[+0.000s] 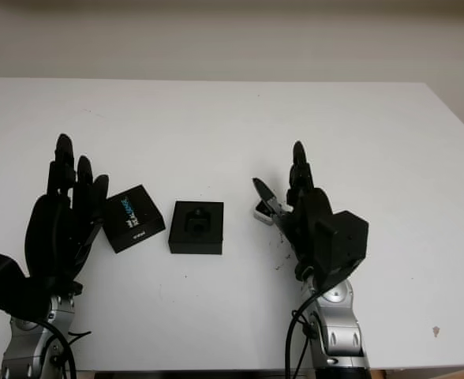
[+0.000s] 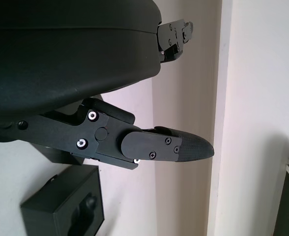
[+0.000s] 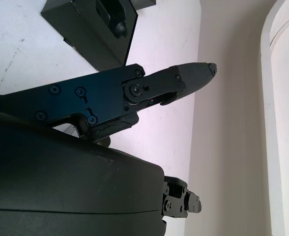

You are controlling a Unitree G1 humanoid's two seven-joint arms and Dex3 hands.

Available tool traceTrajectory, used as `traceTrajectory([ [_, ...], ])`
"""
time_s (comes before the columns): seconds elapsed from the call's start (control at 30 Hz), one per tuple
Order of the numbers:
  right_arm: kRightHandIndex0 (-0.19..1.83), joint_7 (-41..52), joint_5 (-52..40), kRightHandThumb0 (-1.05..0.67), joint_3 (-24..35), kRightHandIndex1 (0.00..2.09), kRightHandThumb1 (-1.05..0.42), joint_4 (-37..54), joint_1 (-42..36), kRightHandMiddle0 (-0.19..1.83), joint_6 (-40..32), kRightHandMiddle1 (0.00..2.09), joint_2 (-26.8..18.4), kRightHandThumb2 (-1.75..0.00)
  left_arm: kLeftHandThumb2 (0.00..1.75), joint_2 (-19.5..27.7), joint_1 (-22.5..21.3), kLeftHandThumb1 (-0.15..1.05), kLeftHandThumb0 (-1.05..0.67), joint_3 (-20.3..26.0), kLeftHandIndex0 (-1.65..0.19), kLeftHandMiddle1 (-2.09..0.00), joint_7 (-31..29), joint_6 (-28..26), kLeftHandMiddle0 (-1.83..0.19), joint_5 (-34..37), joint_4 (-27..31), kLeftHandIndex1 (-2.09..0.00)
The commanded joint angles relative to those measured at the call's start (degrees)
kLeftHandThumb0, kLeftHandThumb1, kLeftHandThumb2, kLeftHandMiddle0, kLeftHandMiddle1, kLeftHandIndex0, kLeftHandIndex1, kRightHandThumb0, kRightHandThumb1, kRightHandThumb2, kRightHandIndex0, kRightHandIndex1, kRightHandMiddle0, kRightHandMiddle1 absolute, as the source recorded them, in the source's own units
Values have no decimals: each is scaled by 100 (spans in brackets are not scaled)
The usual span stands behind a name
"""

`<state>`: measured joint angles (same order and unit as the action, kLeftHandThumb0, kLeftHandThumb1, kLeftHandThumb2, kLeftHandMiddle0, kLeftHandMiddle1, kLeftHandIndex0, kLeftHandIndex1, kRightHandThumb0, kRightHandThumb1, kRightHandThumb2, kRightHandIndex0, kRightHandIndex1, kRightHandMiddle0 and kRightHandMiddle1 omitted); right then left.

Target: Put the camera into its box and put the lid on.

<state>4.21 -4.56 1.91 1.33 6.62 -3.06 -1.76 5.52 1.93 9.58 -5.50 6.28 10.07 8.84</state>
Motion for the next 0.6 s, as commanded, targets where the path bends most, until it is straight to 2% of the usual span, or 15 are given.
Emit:
traceTrajectory([
  [0.0,-12,-8,13,-66,-8,6,-105,193,-62,-9,-22,6,-18,-7,27,-50,70,105,-64,-44,19,-6,13,25,15,-20,150,-4],
  [0.27,-8,-41,49,-63,-25,7,-104,-243,441,-7,-44,7,6,-6,26,22,-314,105,-64,-18,18,-6,38,-43,15,-21,-152,-5],
  [0.33,-6,-76,67,-59,-22,8,-102,-61,508,-5,-187,7,-28,-5,25,33,-340,105,-65,-1,19,-5,26,-52,15,12,-158,-5],
  [0.4,-1,-106,373,-55,-59,11,-97,78,584,-2,-88,9,-269,-3,24,37,-394,105,-65,24,19,-6,9,-14,14,44,-217,-5],
  [0.47,10,-136,1009,-55,-155,16,-94,134,701,7,139,13,-720,-3,24,53,-438,105,-64,46,19,-5,-28,22,15,71,-268,-5],
  [0.57,23,-67,1716,-58,-239,22,-88,229,954,18,-1,21,-1267,-3,25,49,-480,105,-62,67,19,-5,-60,31,15,112,-295,-4],
])
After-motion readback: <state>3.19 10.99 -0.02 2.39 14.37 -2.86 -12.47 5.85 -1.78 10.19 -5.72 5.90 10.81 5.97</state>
